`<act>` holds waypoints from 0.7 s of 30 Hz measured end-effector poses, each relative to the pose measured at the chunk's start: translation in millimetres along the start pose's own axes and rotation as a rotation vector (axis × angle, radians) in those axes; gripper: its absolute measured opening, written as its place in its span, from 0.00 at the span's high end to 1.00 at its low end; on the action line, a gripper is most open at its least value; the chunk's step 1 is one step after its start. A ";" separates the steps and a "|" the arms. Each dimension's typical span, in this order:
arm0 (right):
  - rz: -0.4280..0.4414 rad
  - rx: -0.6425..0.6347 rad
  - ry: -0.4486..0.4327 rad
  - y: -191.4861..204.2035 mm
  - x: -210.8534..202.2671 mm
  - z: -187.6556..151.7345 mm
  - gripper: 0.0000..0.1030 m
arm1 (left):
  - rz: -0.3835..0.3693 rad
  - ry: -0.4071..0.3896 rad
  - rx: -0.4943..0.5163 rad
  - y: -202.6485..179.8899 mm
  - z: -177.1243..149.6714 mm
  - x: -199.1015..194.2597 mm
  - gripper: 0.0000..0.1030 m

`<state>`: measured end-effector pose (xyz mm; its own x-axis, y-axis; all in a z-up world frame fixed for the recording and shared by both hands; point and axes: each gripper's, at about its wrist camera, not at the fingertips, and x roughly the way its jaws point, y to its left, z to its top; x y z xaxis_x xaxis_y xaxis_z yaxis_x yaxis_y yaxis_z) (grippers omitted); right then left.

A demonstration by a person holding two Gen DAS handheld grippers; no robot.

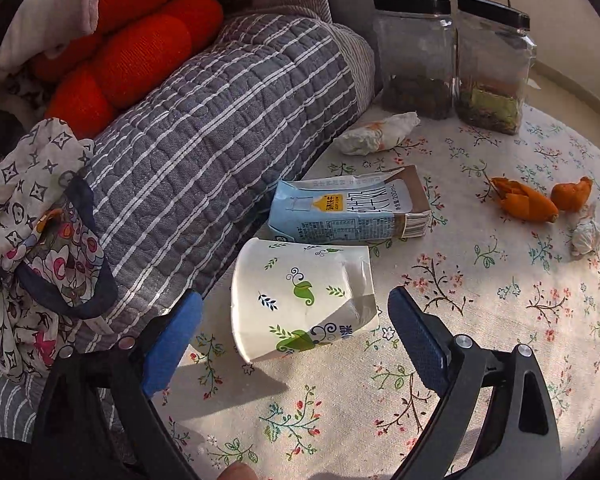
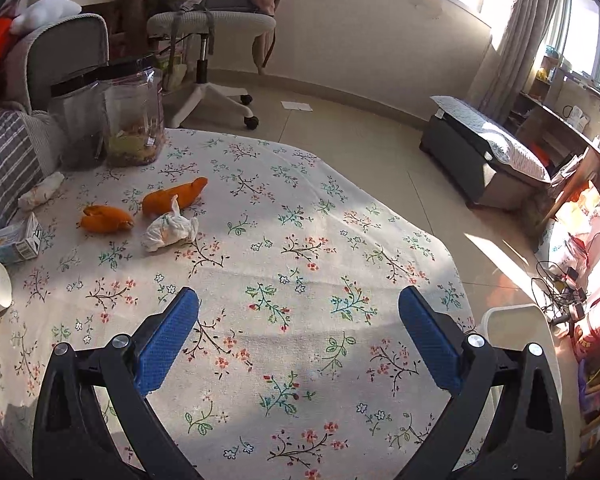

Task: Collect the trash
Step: 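Grasp the white paper cup on its side with the left gripper, then grasp the crumpled white tissue with the right gripper while the left gripper holds the cup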

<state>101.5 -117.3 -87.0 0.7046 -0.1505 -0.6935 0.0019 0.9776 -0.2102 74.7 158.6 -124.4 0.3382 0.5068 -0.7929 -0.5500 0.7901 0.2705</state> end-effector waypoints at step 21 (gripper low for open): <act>0.473 -0.463 -0.074 126.3 7.7 24.9 0.07 | -0.310 -0.095 -0.058 58.8 54.3 -62.8 0.23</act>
<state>124.8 8.7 -101.7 0.6013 0.3062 -0.7380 -0.6131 0.7692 -0.1803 62.5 192.0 -29.1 0.5644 0.2777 -0.7774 -0.4517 0.8921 -0.0092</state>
